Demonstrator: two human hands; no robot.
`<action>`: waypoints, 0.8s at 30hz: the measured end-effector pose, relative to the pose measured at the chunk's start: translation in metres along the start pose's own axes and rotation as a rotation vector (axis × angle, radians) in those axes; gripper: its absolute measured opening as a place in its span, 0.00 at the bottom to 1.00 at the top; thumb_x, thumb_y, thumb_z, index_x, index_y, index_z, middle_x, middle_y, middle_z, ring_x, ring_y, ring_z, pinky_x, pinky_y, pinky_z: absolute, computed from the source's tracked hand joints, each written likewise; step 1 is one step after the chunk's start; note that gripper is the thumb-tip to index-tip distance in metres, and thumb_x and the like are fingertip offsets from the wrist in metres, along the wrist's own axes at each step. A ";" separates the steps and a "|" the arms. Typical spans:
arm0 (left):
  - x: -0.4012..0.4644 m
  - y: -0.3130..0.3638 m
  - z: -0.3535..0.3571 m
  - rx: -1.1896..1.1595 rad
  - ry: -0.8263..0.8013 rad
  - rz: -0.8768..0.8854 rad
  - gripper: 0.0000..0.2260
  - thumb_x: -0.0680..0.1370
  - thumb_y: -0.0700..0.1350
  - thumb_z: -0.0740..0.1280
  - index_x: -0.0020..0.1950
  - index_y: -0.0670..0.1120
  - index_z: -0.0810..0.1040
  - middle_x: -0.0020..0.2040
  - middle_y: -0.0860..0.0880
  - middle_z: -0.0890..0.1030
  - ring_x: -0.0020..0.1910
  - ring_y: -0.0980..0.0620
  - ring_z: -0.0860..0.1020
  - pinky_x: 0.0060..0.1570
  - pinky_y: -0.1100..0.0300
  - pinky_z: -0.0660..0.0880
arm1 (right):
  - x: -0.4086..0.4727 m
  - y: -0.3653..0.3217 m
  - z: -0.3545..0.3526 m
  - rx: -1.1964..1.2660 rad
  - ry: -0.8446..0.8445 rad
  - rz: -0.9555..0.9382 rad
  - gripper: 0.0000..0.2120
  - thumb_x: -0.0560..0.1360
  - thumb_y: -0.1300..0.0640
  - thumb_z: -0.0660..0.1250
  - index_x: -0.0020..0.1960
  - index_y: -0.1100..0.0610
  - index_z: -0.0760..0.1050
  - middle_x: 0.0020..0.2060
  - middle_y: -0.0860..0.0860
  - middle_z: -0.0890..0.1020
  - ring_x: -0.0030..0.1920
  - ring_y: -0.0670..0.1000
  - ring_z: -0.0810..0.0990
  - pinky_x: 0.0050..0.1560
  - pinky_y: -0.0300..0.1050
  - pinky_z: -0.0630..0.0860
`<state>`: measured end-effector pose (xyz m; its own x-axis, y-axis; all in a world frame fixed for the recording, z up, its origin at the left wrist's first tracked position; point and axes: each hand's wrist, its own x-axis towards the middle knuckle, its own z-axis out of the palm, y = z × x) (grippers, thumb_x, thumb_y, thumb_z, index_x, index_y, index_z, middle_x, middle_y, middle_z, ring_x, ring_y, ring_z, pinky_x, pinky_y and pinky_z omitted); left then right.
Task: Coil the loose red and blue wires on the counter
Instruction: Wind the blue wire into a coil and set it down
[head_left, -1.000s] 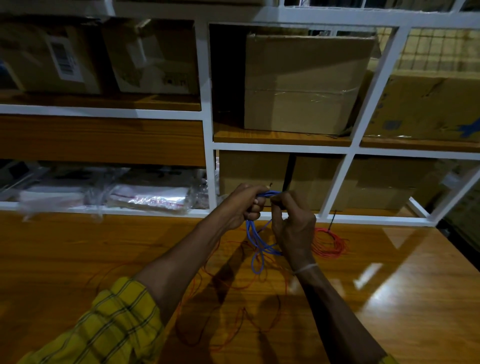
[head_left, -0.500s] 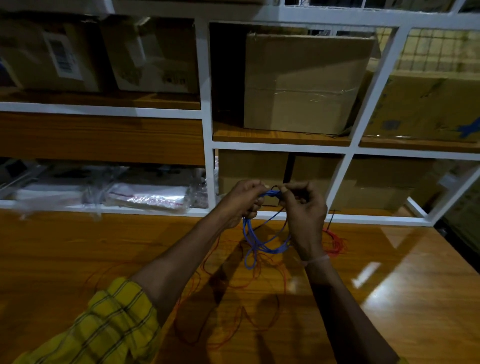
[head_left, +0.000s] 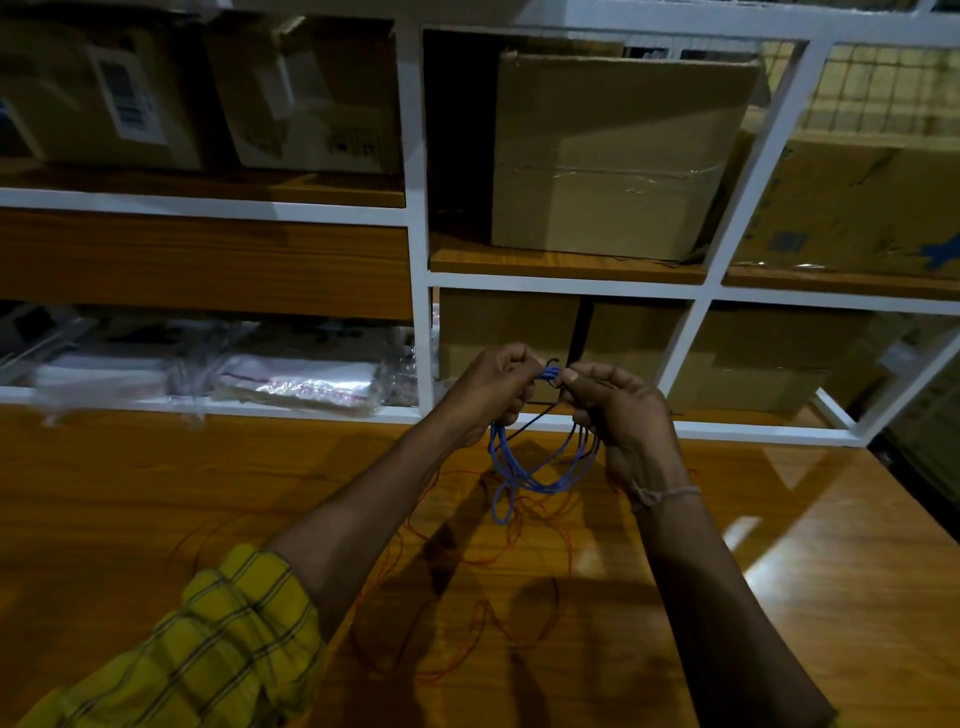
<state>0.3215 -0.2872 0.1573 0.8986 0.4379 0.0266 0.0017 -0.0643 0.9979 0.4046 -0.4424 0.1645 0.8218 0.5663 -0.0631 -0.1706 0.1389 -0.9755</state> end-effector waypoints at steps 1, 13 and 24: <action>0.000 0.000 0.000 0.001 0.002 0.005 0.06 0.85 0.45 0.63 0.52 0.44 0.76 0.30 0.53 0.70 0.26 0.55 0.62 0.27 0.60 0.58 | -0.001 -0.002 0.000 0.010 -0.012 0.015 0.07 0.75 0.66 0.74 0.53 0.64 0.82 0.37 0.51 0.86 0.36 0.46 0.83 0.34 0.38 0.79; -0.005 -0.005 0.005 -0.025 0.055 0.005 0.09 0.83 0.47 0.67 0.45 0.47 0.74 0.30 0.50 0.67 0.26 0.53 0.58 0.29 0.58 0.54 | -0.011 -0.011 0.002 0.068 -0.055 0.086 0.04 0.77 0.70 0.70 0.48 0.63 0.82 0.33 0.54 0.86 0.34 0.47 0.85 0.37 0.38 0.83; -0.005 -0.008 0.008 0.010 0.075 -0.025 0.05 0.83 0.46 0.66 0.48 0.48 0.75 0.30 0.51 0.68 0.26 0.53 0.59 0.27 0.58 0.55 | -0.010 -0.012 -0.005 0.188 -0.048 0.115 0.06 0.76 0.71 0.69 0.53 0.68 0.80 0.40 0.60 0.85 0.38 0.52 0.86 0.38 0.39 0.84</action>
<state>0.3202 -0.2961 0.1485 0.8627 0.5057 0.0061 0.0288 -0.0612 0.9977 0.4008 -0.4536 0.1762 0.7652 0.6243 -0.1574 -0.3640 0.2179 -0.9056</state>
